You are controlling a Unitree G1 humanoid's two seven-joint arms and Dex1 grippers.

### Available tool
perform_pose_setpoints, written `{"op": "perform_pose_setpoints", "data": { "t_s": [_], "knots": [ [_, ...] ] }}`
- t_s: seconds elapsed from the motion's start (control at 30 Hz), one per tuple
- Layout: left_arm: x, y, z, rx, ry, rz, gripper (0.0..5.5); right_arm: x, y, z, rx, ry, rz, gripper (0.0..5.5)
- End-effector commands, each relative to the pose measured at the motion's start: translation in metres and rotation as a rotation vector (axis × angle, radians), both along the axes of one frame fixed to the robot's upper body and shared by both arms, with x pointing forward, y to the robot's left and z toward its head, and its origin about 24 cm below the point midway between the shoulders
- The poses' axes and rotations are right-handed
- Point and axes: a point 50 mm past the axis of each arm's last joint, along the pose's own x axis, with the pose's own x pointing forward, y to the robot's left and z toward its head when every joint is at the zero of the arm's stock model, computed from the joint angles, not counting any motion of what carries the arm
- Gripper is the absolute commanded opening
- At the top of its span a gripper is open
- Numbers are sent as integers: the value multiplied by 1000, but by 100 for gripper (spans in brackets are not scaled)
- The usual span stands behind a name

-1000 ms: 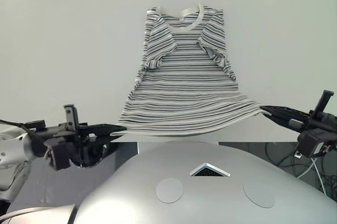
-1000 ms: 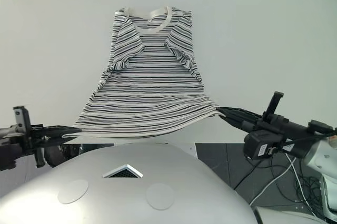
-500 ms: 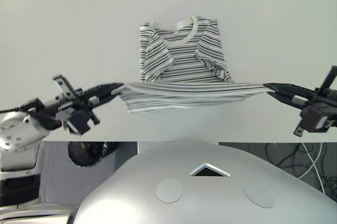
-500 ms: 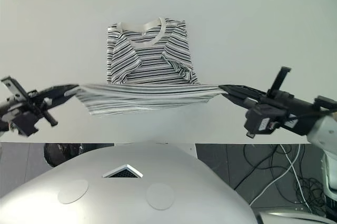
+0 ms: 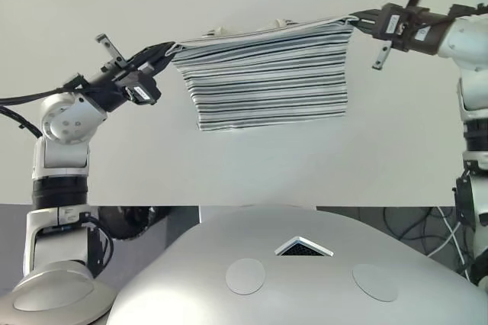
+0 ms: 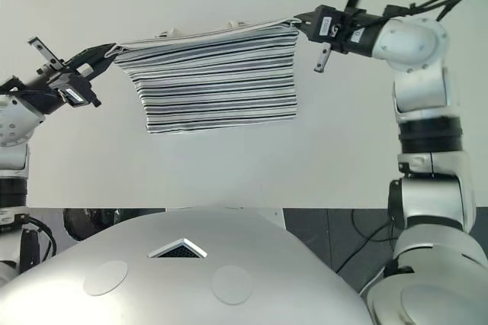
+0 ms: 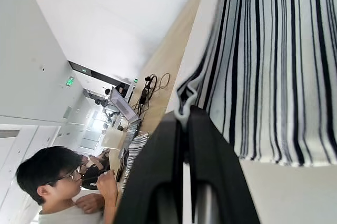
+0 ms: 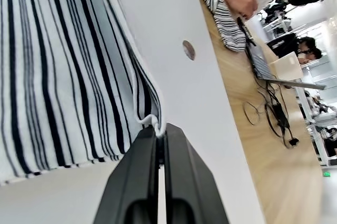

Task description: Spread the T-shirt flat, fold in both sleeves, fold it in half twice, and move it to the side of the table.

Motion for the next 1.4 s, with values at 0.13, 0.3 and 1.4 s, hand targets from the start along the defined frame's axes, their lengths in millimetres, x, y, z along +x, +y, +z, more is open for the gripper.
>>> {"op": "perform_pose_setpoints", "data": {
  "t_s": [0.13,0.3,1.4],
  "knots": [
    [46,-3,-15,108,-20,50,0,35,17,-21,-28,57,-24,1],
    [73,2,-23,137,-44,157,45,49,25,-27,3,57,-66,0],
    [43,-48,33,-471,-621,259,331,43,54,-83,-166,220,-90,188]
  ]
}}
